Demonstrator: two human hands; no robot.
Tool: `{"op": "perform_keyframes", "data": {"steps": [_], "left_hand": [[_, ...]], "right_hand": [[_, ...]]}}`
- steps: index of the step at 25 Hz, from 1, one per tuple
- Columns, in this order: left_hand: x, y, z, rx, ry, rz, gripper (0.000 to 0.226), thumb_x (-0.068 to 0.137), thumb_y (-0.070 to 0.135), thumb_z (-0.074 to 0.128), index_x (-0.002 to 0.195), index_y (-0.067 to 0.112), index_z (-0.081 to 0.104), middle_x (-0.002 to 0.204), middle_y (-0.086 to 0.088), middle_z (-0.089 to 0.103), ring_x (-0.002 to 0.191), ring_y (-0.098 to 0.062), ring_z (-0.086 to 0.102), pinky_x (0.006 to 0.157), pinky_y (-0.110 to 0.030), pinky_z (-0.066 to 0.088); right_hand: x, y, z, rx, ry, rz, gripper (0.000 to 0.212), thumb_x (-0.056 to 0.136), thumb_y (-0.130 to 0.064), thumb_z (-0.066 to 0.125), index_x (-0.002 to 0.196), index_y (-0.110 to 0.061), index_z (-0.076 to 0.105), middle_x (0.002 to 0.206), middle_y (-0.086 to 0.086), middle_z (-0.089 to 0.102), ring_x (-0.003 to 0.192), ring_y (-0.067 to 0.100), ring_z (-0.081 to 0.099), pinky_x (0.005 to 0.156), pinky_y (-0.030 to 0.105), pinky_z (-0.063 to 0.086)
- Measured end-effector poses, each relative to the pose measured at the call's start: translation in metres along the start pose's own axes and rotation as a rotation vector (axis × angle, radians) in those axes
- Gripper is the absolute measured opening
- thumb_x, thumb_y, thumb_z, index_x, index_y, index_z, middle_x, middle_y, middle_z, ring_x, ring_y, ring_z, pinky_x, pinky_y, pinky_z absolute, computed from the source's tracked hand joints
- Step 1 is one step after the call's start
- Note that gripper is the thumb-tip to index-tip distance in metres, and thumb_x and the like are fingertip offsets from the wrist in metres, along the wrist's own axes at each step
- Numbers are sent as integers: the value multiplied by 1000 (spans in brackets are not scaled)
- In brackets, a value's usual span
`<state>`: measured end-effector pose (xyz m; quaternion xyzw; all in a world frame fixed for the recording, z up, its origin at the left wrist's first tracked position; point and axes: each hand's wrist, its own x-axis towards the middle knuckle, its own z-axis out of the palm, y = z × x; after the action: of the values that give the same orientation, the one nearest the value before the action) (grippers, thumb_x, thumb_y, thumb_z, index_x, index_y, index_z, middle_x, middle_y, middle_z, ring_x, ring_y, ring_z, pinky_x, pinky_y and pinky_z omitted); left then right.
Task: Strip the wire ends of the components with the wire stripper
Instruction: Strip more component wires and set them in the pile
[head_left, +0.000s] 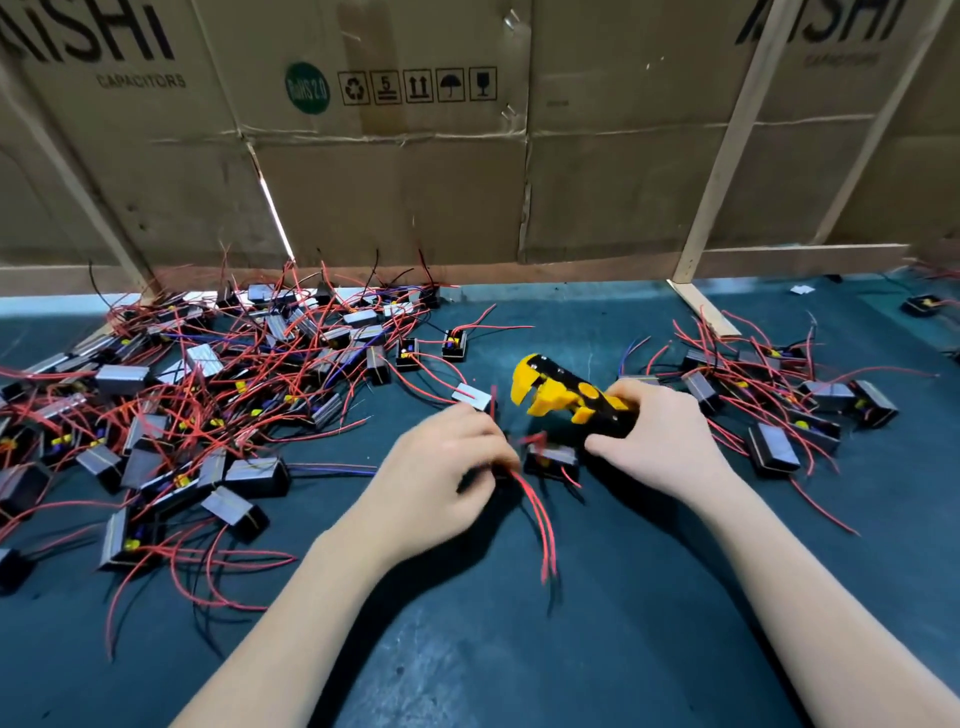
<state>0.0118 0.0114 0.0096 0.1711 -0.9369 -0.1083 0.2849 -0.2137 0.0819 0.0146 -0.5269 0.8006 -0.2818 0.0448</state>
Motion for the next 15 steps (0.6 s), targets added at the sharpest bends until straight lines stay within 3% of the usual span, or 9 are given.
{"op": "perform_keyframes", "data": {"steps": [2, 5, 7, 9, 12, 15], "left_hand": [[-1, 1, 0, -64, -67, -51, 27, 79, 2, 53, 90, 13, 75, 88, 2, 68, 88, -22, 59, 78, -38, 50], [-2, -1, -4, -130, -8, -197, 20, 88, 21, 54, 95, 19, 73, 85, 6, 69, 85, -18, 61, 81, -39, 48], [-2, -1, -4, -50, 2, -260, 20, 89, 38, 57, 94, 23, 69, 82, 9, 67, 82, -15, 59, 83, -38, 45], [0, -1, 0, 5, -36, -315, 23, 87, 47, 63, 96, 26, 65, 82, 11, 65, 81, -14, 56, 84, -36, 44], [0, 1, 3, -50, -28, -368, 23, 81, 41, 63, 95, 23, 62, 82, 6, 64, 79, -20, 54, 79, -39, 46], [0, 0, 5, -170, 33, -412, 31, 72, 25, 60, 103, 19, 59, 91, 6, 62, 82, -20, 55, 77, -38, 47]], "right_hand": [[2, 4, 0, 51, 77, 54, 23, 67, -33, 77, 86, -25, 66, 79, -6, 66, 85, 22, 59, 77, 30, 44], [6, 11, -6, 227, 146, 94, 24, 69, -40, 80, 77, -24, 65, 64, -14, 60, 71, 7, 55, 68, 23, 38], [4, 8, -10, 360, 71, 52, 35, 69, -49, 80, 70, -20, 60, 53, -11, 51, 57, 5, 47, 59, 24, 36], [-1, -1, -9, 332, -43, -57, 43, 67, -56, 79, 70, -18, 59, 59, -4, 55, 60, 12, 49, 63, 30, 40], [-12, -16, 2, 161, -112, -205, 39, 63, -58, 78, 72, -25, 59, 66, -8, 58, 67, 11, 53, 67, 28, 43], [-11, -18, 4, 149, -108, -191, 35, 66, -50, 81, 77, -24, 61, 69, -8, 63, 67, 11, 55, 67, 28, 45]]}}
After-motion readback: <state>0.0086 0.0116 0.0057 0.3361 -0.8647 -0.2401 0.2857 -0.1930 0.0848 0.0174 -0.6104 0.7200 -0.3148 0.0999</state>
